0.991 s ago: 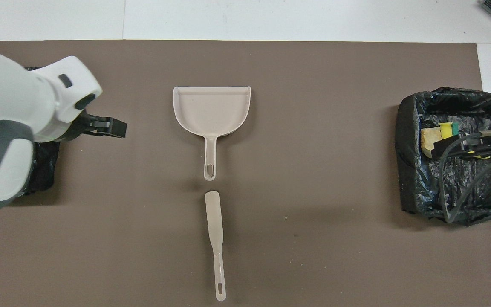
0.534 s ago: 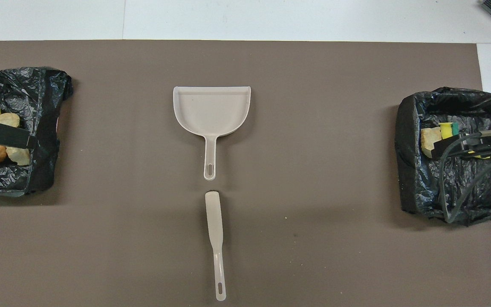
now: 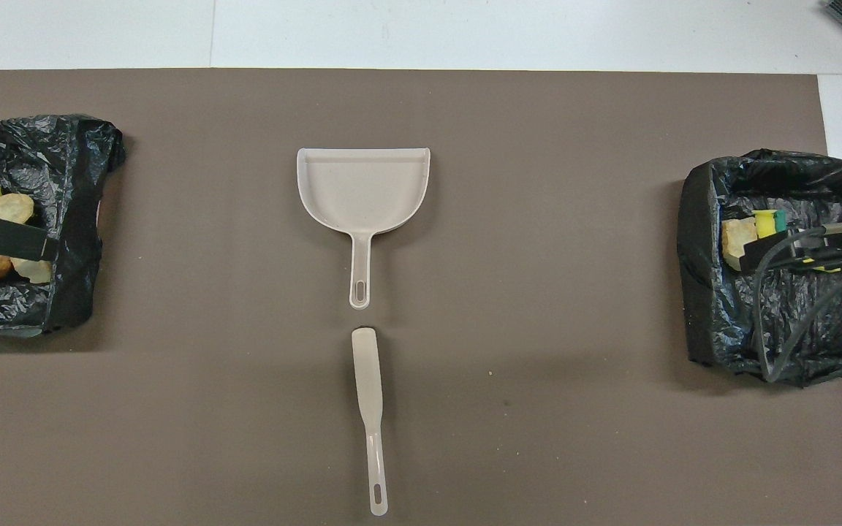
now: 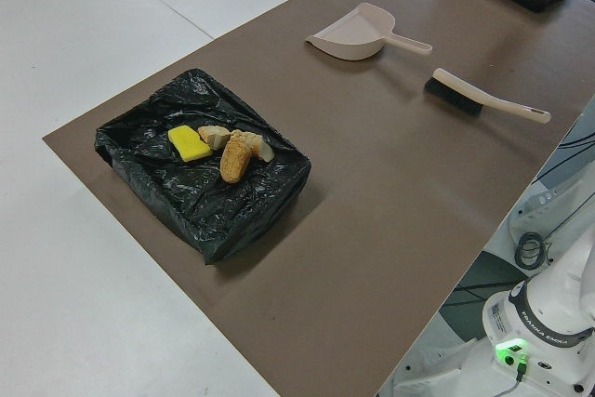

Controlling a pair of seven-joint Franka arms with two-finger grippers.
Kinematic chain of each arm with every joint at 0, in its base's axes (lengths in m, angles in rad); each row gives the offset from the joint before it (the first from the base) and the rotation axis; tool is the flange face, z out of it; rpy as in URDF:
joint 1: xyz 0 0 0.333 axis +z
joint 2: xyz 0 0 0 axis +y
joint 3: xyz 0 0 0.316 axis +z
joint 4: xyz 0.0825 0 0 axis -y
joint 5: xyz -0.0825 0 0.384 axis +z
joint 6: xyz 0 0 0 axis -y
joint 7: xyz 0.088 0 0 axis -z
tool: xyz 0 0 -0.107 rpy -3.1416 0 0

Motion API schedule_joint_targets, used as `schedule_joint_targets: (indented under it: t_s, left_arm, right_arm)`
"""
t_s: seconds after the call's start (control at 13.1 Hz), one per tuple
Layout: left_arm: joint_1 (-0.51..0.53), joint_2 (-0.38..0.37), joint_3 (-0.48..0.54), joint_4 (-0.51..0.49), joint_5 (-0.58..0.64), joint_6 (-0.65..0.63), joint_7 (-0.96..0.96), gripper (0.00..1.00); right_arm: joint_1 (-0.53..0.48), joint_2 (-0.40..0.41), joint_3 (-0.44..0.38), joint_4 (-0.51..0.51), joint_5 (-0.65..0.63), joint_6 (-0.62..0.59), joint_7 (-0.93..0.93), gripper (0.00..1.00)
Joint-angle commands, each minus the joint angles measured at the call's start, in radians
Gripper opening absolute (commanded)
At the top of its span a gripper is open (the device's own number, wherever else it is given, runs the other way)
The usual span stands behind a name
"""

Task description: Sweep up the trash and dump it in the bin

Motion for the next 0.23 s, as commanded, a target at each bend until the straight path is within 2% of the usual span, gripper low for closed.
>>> schedule_joint_targets:
  t_s: [0.0, 0.15]
  left_arm:
    - [0.01, -0.018, -0.005, -0.015, 0.005, 0.004, 0.01, 1.0]
    - [0.009, -0.016, -0.004, -0.013, 0.007, 0.006, 0.01, 1.0]
  right_arm:
    - [-0.008, -0.019, 0.006, -0.018, 0.006, -0.001, 0.004, 1.0]
    - [-0.008, -0.019, 0.006, -0.018, 0.006, -0.001, 0.002, 1.0]
